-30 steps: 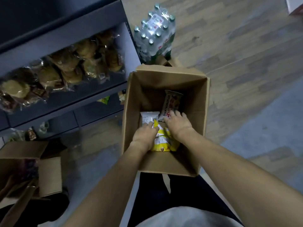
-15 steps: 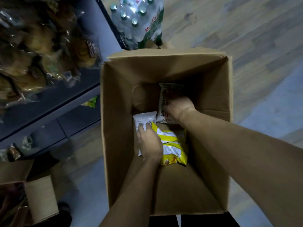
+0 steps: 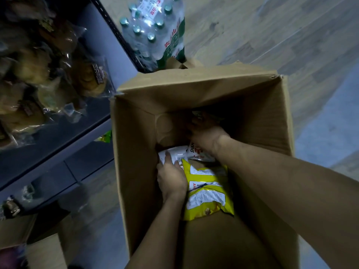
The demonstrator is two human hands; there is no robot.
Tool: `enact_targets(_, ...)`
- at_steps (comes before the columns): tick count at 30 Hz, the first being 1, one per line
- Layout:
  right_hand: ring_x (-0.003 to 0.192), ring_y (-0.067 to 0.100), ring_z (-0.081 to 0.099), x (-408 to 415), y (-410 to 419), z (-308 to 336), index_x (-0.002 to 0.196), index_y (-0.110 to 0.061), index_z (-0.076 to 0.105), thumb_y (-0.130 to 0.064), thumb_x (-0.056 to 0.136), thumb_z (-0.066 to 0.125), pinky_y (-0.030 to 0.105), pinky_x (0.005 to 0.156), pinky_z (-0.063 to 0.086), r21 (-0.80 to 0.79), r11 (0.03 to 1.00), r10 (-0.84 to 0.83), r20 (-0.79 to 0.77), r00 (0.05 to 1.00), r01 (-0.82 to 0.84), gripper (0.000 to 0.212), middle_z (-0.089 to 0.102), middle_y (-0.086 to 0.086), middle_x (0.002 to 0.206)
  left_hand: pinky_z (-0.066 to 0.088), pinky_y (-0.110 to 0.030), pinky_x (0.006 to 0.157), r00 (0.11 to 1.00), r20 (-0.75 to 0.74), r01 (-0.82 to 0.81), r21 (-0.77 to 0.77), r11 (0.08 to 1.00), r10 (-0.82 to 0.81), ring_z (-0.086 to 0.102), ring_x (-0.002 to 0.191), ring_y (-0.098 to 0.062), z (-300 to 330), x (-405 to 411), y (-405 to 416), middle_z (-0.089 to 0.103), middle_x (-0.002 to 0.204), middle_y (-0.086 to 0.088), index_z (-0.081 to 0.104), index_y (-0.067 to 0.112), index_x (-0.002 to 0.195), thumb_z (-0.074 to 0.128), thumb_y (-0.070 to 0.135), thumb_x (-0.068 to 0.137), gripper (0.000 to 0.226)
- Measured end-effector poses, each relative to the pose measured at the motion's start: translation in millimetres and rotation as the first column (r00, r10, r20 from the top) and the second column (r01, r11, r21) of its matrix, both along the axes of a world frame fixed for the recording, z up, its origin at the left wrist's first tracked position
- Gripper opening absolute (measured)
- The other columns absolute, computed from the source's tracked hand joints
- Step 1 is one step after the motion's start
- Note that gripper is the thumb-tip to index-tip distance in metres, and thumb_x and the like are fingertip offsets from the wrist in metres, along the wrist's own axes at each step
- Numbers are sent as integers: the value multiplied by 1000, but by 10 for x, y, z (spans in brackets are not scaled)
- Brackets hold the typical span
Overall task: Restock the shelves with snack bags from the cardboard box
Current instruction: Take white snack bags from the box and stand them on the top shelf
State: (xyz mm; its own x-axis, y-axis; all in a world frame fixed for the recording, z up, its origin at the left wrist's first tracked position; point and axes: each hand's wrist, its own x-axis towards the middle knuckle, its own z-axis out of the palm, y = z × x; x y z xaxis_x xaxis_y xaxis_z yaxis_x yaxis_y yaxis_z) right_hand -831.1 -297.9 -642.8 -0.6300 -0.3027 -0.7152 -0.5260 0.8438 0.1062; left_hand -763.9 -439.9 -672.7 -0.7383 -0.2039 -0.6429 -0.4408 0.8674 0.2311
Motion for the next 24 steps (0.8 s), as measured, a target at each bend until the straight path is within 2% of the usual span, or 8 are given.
enact_targets(2, 144, 36, 20, -19, -52, 45, 144, -21, 45, -20, 98, 47, 55, 118, 10, 81, 996, -32, -12, 999, 33, 46, 34, 7, 153, 44, -40, 92, 999, -3, 43, 7, 999, -43, 54, 114, -35, 81, -33, -25, 53, 124, -15, 40, 23, 145, 54, 26, 96, 51)
enact_targets(5, 143, 35, 22, -39, -160, 271, 144, -16, 45, -20, 99, 45, 51, 116, 17, 176, 984, -45, 11, 999, 42, 45, 35, 8, 153, 46, -41, 84, 976, -75, 203, -20, 979, -204, 55, 108, -34, 239, -62, -49, 51, 119, -15, 39, 16, 138, 59, 18, 91, 51)
enact_targets(8, 139, 30, 31, -52, -199, 561, 142, -15, 46, -22, 102, 36, 47, 114, 21, 206, 963, -178, 0, 984, 174, 42, 42, 5, 148, 46, -42, 72, 892, -193, 385, -150, 911, -409, 54, 96, -33, 426, -126, -58, 52, 110, -15, 41, 10, 135, 59, 16, 88, 51)
enact_targets(13, 116, 24, 56, 81, -98, 1041, 127, -17, 56, -18, 98, 41, 43, 99, 40, 151, 902, -397, -86, 914, 405, 33, 60, -1, 127, 42, -38, 58, 709, -438, 454, -316, 833, -553, 53, 77, -30, 763, -318, 100, 52, 91, -11, 44, 13, 121, 73, 9, 69, 60)
enact_targets(17, 115, 17, 59, 337, -36, 1050, 127, -15, 50, -21, 95, 47, 36, 94, 47, 66, 759, -649, -5, 761, 648, 33, 61, -3, 125, 47, -34, 53, 780, -376, 424, -270, 865, -500, 60, 74, -31, 653, -524, 304, 60, 104, -18, 57, 5, 127, 75, 6, 69, 61)
enact_targets(19, 116, 18, 59, 445, -52, 997, 131, -13, 45, -20, 95, 46, 33, 91, 47, 69, 694, -720, 37, 693, 717, 36, 60, -1, 126, 52, -38, 58, 819, -316, 445, -174, 878, -478, 64, 85, -35, 507, -519, 344, 56, 123, -23, 50, 4, 137, 71, 6, 76, 65)
enact_targets(21, 117, 19, 58, 493, -86, 946, 133, -10, 42, -21, 94, 50, 34, 90, 49, 109, 651, -759, 79, 646, 751, 41, 59, 1, 127, 54, -46, 76, 838, -315, 469, 1, 883, -445, 60, 101, -40, 440, -438, 338, 49, 134, -21, 38, 8, 145, 60, 7, 84, 65)
enact_targets(24, 118, 20, 57, 487, -134, 883, 134, -6, 39, -24, 95, 52, 37, 91, 51, 138, 641, -767, 104, 633, 755, 45, 58, 4, 128, 50, -45, 82, 803, -404, 489, 28, 872, -437, 54, 97, -34, 454, -278, 239, 57, 110, -14, 48, 5, 131, 60, 1, 77, 56)
